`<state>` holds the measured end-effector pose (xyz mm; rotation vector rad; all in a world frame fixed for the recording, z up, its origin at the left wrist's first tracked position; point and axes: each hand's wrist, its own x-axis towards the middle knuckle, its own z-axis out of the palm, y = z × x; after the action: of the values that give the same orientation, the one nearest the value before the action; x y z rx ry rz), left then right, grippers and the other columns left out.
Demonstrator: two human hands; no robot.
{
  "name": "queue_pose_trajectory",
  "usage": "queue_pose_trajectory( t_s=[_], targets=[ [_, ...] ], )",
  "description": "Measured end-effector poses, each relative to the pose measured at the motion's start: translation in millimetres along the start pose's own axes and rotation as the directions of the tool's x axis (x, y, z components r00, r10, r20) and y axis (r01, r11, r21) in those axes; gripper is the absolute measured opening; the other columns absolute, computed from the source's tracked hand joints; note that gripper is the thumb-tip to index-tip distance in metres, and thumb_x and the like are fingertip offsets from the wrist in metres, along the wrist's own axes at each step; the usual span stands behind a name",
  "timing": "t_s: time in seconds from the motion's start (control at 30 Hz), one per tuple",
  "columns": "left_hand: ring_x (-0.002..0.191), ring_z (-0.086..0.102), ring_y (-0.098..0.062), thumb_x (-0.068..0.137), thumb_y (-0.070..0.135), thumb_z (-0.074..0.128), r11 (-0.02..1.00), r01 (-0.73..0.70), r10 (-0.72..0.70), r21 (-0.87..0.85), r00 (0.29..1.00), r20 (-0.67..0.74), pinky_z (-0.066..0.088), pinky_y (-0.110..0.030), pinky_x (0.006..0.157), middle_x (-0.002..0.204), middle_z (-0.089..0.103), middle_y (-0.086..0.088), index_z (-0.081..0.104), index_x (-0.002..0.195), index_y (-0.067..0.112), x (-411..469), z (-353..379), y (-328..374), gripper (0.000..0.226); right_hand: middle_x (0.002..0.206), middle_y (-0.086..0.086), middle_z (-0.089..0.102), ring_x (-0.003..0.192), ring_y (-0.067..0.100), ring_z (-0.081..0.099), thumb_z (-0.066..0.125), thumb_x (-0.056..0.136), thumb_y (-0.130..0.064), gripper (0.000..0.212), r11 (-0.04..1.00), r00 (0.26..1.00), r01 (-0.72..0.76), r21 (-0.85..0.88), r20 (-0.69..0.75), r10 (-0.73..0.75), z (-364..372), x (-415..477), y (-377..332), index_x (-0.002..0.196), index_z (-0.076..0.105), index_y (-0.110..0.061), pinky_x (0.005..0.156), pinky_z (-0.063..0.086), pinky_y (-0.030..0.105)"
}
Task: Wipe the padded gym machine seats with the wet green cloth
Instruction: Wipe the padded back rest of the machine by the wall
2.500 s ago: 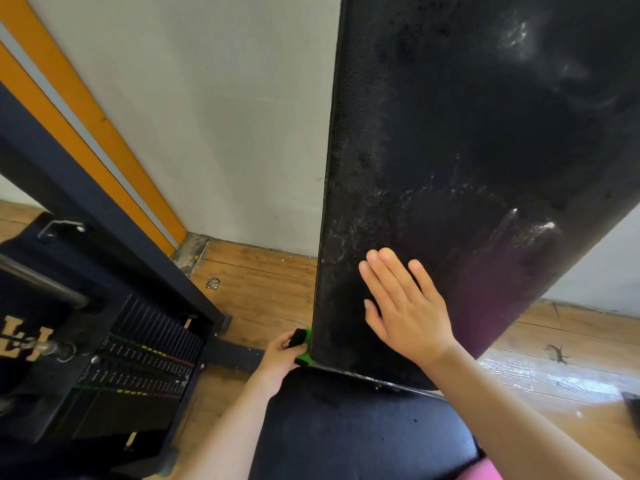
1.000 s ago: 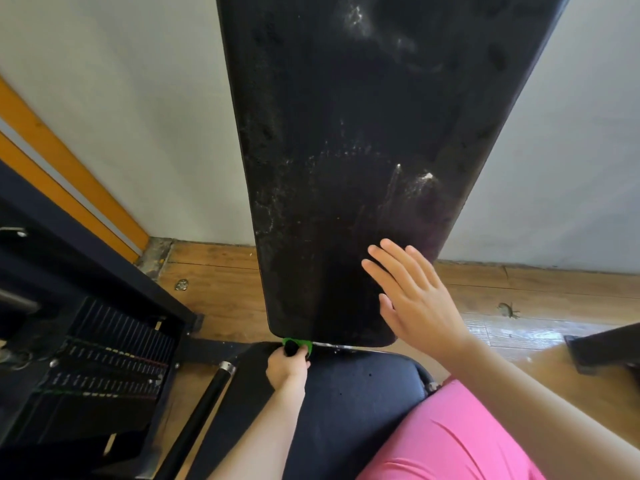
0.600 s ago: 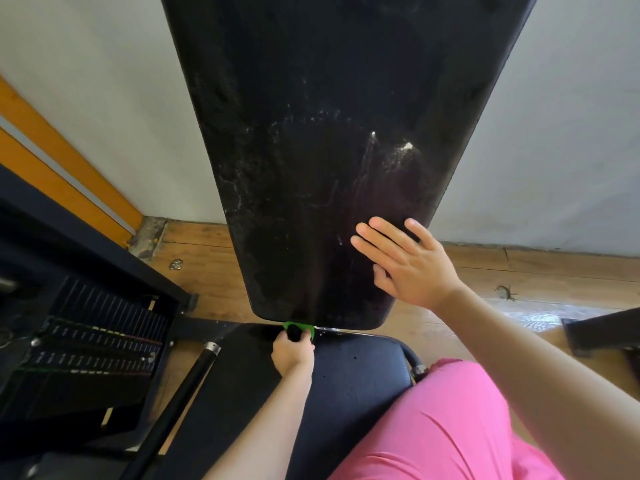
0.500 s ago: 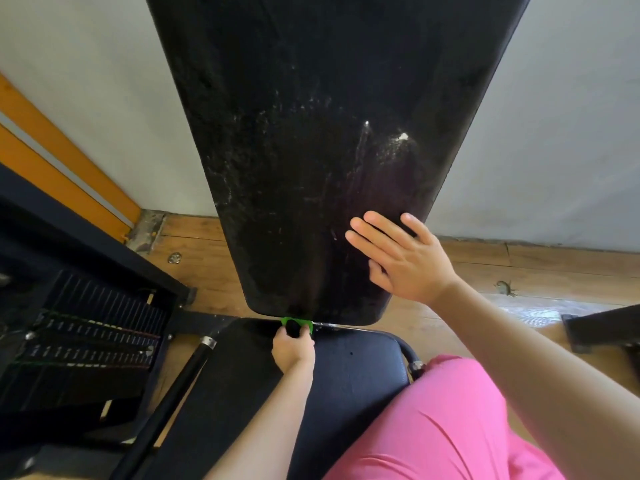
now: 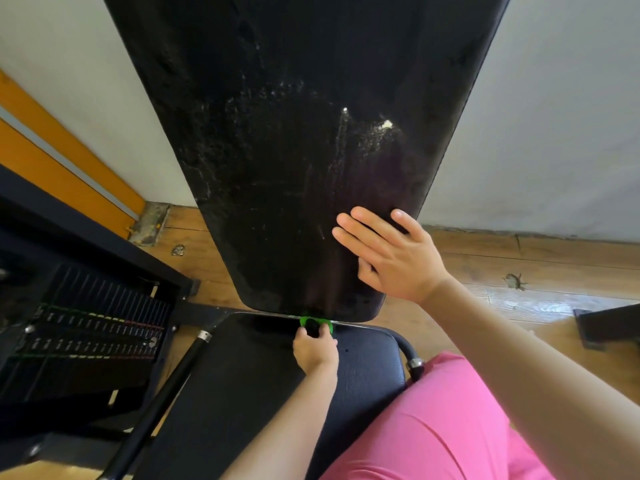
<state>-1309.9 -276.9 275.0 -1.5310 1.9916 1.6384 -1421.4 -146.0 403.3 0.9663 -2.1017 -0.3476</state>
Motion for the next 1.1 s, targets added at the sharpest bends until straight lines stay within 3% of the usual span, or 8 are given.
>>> queue_pose_trajectory(
  t_s=[0.3, 0.4, 0.53, 0.67, 0.77, 0.93, 1.03, 1.1],
  targets=[
    [0.075, 0.073, -0.028, 0.094, 0.016, 0.061, 1.0, 0.02, -0.018, -0.022, 0.997, 0.076, 0.057, -0.038, 0.073, 0.094, 0.061, -0.005, 0.057, 0.111, 0.0, -27.3, 32.4, -7.5, 0.024, 0.151, -0.009, 0.027, 0.14, 0.012, 0.03, 0.044, 0.087, -0.024, 0.063, 1.0, 1.0, 0.001, -0.002, 0.021, -0.001, -3.1, 0.5, 0.0, 0.149, 0.031, -0.022, 0.12, 0.0, 0.036],
    [0.071, 0.072, -0.021, 0.094, 0.017, 0.061, 0.999, 0.005, -0.003, -0.034, 0.997, 0.074, 0.052, -0.027, 0.06, 0.099, 0.06, -0.005, 0.058, 0.106, 0.003, -26.1, 32.0, -11.3, 0.019, 0.151, -0.009, 0.027, 0.14, 0.012, 0.03, 0.044, 0.088, -0.024, 0.063, 1.0, 1.0, 0.002, 0.005, 0.025, -0.002, -4.5, 0.1, -0.1, 0.149, 0.03, -0.022, 0.12, 0.0, 0.036],
    [0.048, 0.064, -0.002, 0.09, 0.015, 0.066, 0.998, 0.034, -0.023, -0.049, 0.976, 0.215, 0.056, -0.03, 0.062, 0.097, 0.07, -0.012, 0.056, 0.079, 0.012, -47.9, 51.3, -15.8, 0.015, 0.152, -0.009, 0.025, 0.141, 0.012, 0.028, 0.046, 0.088, -0.024, 0.063, 1.0, 0.999, -0.001, 0.013, 0.041, 0.001, -6.3, 0.1, 0.7, 0.149, 0.031, -0.023, 0.12, -0.001, 0.035],
    [0.047, 0.065, -0.007, 0.091, 0.009, 0.064, 0.962, 0.2, -0.129, -0.186, 0.933, 0.336, 0.055, -0.021, 0.053, 0.097, 0.065, -0.014, 0.057, 0.096, 0.003, -62.8, 71.1, -3.2, 0.011, 0.157, -0.011, 0.017, 0.149, 0.013, 0.009, 0.042, 0.093, -0.025, 0.064, 1.0, 0.997, 0.001, 0.018, 0.073, -0.002, -9.1, -2.8, 1.2, 0.152, 0.02, -0.022, 0.12, -0.003, 0.035],
    [0.063, 0.062, -0.023, 0.089, -0.003, 0.063, 0.859, 0.395, -0.267, -0.326, 0.889, 0.372, 0.055, -0.023, 0.047, 0.1, 0.056, -0.021, 0.055, 0.098, -0.003, -57.0, 64.2, 10.2, 0.012, 0.156, -0.012, 0.013, 0.145, 0.013, 0.019, 0.043, 0.091, -0.024, 0.063, 1.0, 0.998, -0.002, 0.031, 0.063, 0.0, -9.6, -1.8, 1.0, 0.151, 0.024, -0.023, 0.12, -0.001, 0.035],
    [0.084, 0.059, -0.025, 0.094, 0.002, 0.056, 0.842, 0.399, -0.296, -0.364, 0.905, 0.306, 0.053, -0.016, 0.048, 0.095, 0.061, -0.018, 0.057, 0.118, -0.006, -45.5, 43.5, 9.2, 0.025, 0.156, -0.011, 0.01, 0.144, 0.013, 0.021, 0.043, 0.092, -0.025, 0.062, 0.999, 0.997, 0.002, 0.035, 0.074, -0.004, -10.8, -1.7, 0.4, 0.151, 0.024, -0.023, 0.12, -0.001, 0.035],
    [0.068, 0.056, -0.022, 0.092, -0.004, 0.056, 0.844, 0.337, -0.273, -0.416, 0.939, 0.208, 0.051, -0.016, 0.043, 0.097, 0.056, -0.023, 0.059, 0.102, -0.007, -33.2, 25.1, 13.8, 0.011, 0.155, -0.01, 0.02, 0.142, 0.011, 0.028, 0.044, 0.092, -0.024, 0.061, 0.999, 0.997, -0.003, 0.042, 0.071, 0.0, -12.3, -1.6, 1.5, 0.15, 0.028, -0.023, 0.12, 0.002, 0.035],
    [0.074, 0.058, -0.028, 0.091, -0.005, 0.058, 0.804, 0.336, -0.3, -0.492, 0.942, 0.153, 0.056, -0.023, 0.048, 0.097, 0.054, -0.022, 0.057, 0.095, -0.003, -20.7, 6.3, 19.2, 0.005, 0.154, -0.01, 0.024, 0.141, 0.011, 0.029, 0.045, 0.091, -0.024, 0.061, 0.999, 0.997, -0.014, 0.049, 0.071, 0.01, -13.4, -1.6, 1.2, 0.15, 0.029, -0.023, 0.12, 0.003, 0.035]
  ],
)
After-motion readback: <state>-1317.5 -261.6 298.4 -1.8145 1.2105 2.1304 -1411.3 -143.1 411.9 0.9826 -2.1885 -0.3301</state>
